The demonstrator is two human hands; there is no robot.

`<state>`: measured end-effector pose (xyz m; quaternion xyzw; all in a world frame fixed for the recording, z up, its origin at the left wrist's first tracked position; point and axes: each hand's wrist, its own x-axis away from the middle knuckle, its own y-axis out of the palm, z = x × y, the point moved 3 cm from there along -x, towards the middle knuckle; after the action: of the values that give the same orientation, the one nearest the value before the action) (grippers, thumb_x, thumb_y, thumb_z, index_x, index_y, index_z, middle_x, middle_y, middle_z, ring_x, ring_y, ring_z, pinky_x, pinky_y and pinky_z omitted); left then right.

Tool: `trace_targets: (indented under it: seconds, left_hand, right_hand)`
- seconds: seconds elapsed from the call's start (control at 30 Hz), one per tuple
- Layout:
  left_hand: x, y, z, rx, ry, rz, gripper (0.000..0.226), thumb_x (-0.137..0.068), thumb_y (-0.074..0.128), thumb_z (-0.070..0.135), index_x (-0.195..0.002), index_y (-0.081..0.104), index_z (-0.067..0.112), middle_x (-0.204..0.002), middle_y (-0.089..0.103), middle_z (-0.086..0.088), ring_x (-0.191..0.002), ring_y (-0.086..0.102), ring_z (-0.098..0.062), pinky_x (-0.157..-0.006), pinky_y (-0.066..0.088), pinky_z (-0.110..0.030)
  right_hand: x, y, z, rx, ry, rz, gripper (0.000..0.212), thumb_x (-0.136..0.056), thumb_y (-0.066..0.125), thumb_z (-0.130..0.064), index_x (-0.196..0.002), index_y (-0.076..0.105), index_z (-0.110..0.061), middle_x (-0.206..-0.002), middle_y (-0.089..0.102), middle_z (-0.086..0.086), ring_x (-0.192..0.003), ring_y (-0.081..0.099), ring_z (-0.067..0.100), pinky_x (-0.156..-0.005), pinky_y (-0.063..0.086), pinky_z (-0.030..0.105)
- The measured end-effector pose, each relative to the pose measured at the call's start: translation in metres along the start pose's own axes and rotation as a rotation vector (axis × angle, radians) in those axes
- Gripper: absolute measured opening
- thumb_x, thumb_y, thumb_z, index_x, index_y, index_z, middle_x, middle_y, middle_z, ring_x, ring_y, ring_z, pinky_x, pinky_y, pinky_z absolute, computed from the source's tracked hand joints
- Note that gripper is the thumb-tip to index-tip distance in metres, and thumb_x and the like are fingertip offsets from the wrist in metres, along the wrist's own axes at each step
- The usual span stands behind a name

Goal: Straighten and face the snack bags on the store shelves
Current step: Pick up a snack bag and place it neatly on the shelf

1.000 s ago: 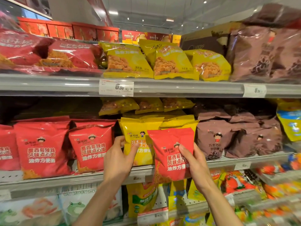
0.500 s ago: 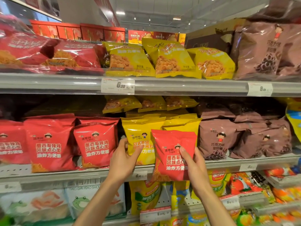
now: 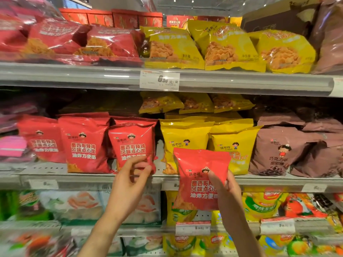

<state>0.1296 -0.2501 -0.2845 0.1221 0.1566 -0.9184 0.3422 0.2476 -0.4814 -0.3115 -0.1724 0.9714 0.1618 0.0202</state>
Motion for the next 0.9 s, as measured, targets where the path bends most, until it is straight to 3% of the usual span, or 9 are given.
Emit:
trace_targets:
  seconds: [0.13, 0.23, 0.33, 0.4, 0.47, 0.53, 0.73, 0.9]
  left_hand:
    - [0.009, -0.034, -0.01, 0.023, -0.035, 0.016, 0.02, -0.095, 0.068, 0.033, -0.115, 0.065, 0.033, -0.095, 0.07, 0.006, -0.076, 0.063, -0.004, -0.07, 0.053, -0.019]
    - [0.006, -0.065, -0.022, 0.038, -0.049, 0.042, 0.019, -0.094, 0.069, 0.04, -0.113, 0.065, 0.04, -0.099, 0.071, 0.014, -0.088, 0.067, -0.003, -0.069, 0.051, -0.012]
    - [-0.001, -0.102, -0.034, 0.035, -0.023, 0.016, 0.022, -0.09, 0.066, 0.049, -0.112, 0.063, 0.047, -0.103, 0.072, 0.015, -0.094, 0.067, -0.002, -0.073, 0.051, -0.013]
    - [-0.007, -0.13, -0.042, 0.021, 0.006, 0.017, 0.02, -0.09, 0.066, 0.046, -0.11, 0.062, 0.05, -0.102, 0.073, 0.015, -0.095, 0.068, -0.002, -0.077, 0.052, -0.016]
    - [-0.015, -0.163, -0.051, 0.02, 0.017, 0.016, 0.02, -0.09, 0.067, 0.043, -0.107, 0.062, 0.054, -0.101, 0.075, 0.015, -0.094, 0.068, -0.001, -0.076, 0.051, -0.009]
    - [-0.023, -0.194, -0.059, 0.046, -0.002, 0.019, 0.021, -0.088, 0.069, 0.044, -0.106, 0.064, 0.053, -0.101, 0.076, 0.015, -0.094, 0.069, 0.001, -0.072, 0.052, -0.01]
    - [-0.04, -0.281, -0.086, 0.02, -0.026, -0.001, 0.024, -0.085, 0.065, 0.057, -0.108, 0.063, 0.054, -0.105, 0.072, 0.025, -0.093, 0.069, 0.004, -0.081, 0.051, -0.027]
    - [-0.047, -0.312, -0.095, 0.025, -0.031, -0.059, 0.028, -0.08, 0.061, 0.062, -0.108, 0.061, 0.057, -0.104, 0.074, 0.021, -0.094, 0.07, 0.002, -0.081, 0.052, -0.018]
  right_hand:
    - [0.009, 0.033, 0.01, -0.006, -0.008, -0.023, 0.029, -0.082, 0.073, -0.042, -0.11, 0.07, -0.049, -0.108, 0.079, -0.001, -0.093, 0.078, 0.022, -0.062, 0.062, 0.037]
    - [0.016, 0.062, 0.018, 0.015, -0.022, -0.008, 0.034, -0.082, 0.075, -0.043, -0.115, 0.07, -0.043, -0.109, 0.078, 0.001, -0.094, 0.078, 0.022, -0.062, 0.062, 0.038]
    - [0.021, 0.093, 0.029, 0.022, -0.023, 0.031, 0.044, -0.082, 0.082, -0.045, -0.122, 0.067, -0.037, -0.109, 0.079, -0.002, -0.095, 0.077, 0.018, -0.065, 0.061, 0.028]
    - [0.025, 0.116, 0.035, 0.044, -0.035, 0.065, 0.051, -0.076, 0.077, -0.049, -0.124, 0.066, -0.034, -0.108, 0.079, -0.003, -0.095, 0.077, 0.017, -0.065, 0.06, 0.023]
    - [0.029, 0.144, 0.043, 0.049, -0.057, 0.104, 0.054, -0.073, 0.077, -0.05, -0.123, 0.067, -0.031, -0.108, 0.079, -0.002, -0.095, 0.077, 0.017, -0.065, 0.06, 0.022]
    - [0.034, 0.168, 0.048, 0.048, -0.065, 0.138, 0.056, -0.072, 0.078, -0.052, -0.123, 0.067, -0.03, -0.109, 0.079, -0.002, -0.095, 0.077, 0.018, -0.065, 0.06, 0.024]
    - [0.049, 0.242, 0.068, 0.062, -0.096, 0.232, 0.053, -0.073, 0.081, -0.054, -0.119, 0.069, -0.031, -0.109, 0.079, -0.001, -0.092, 0.077, 0.017, -0.064, 0.061, 0.027]
    - [0.057, 0.3, 0.083, 0.069, -0.079, 0.22, 0.065, -0.068, 0.081, -0.061, -0.121, 0.066, -0.028, -0.113, 0.078, 0.0, -0.104, 0.075, 0.025, -0.083, 0.063, 0.047]
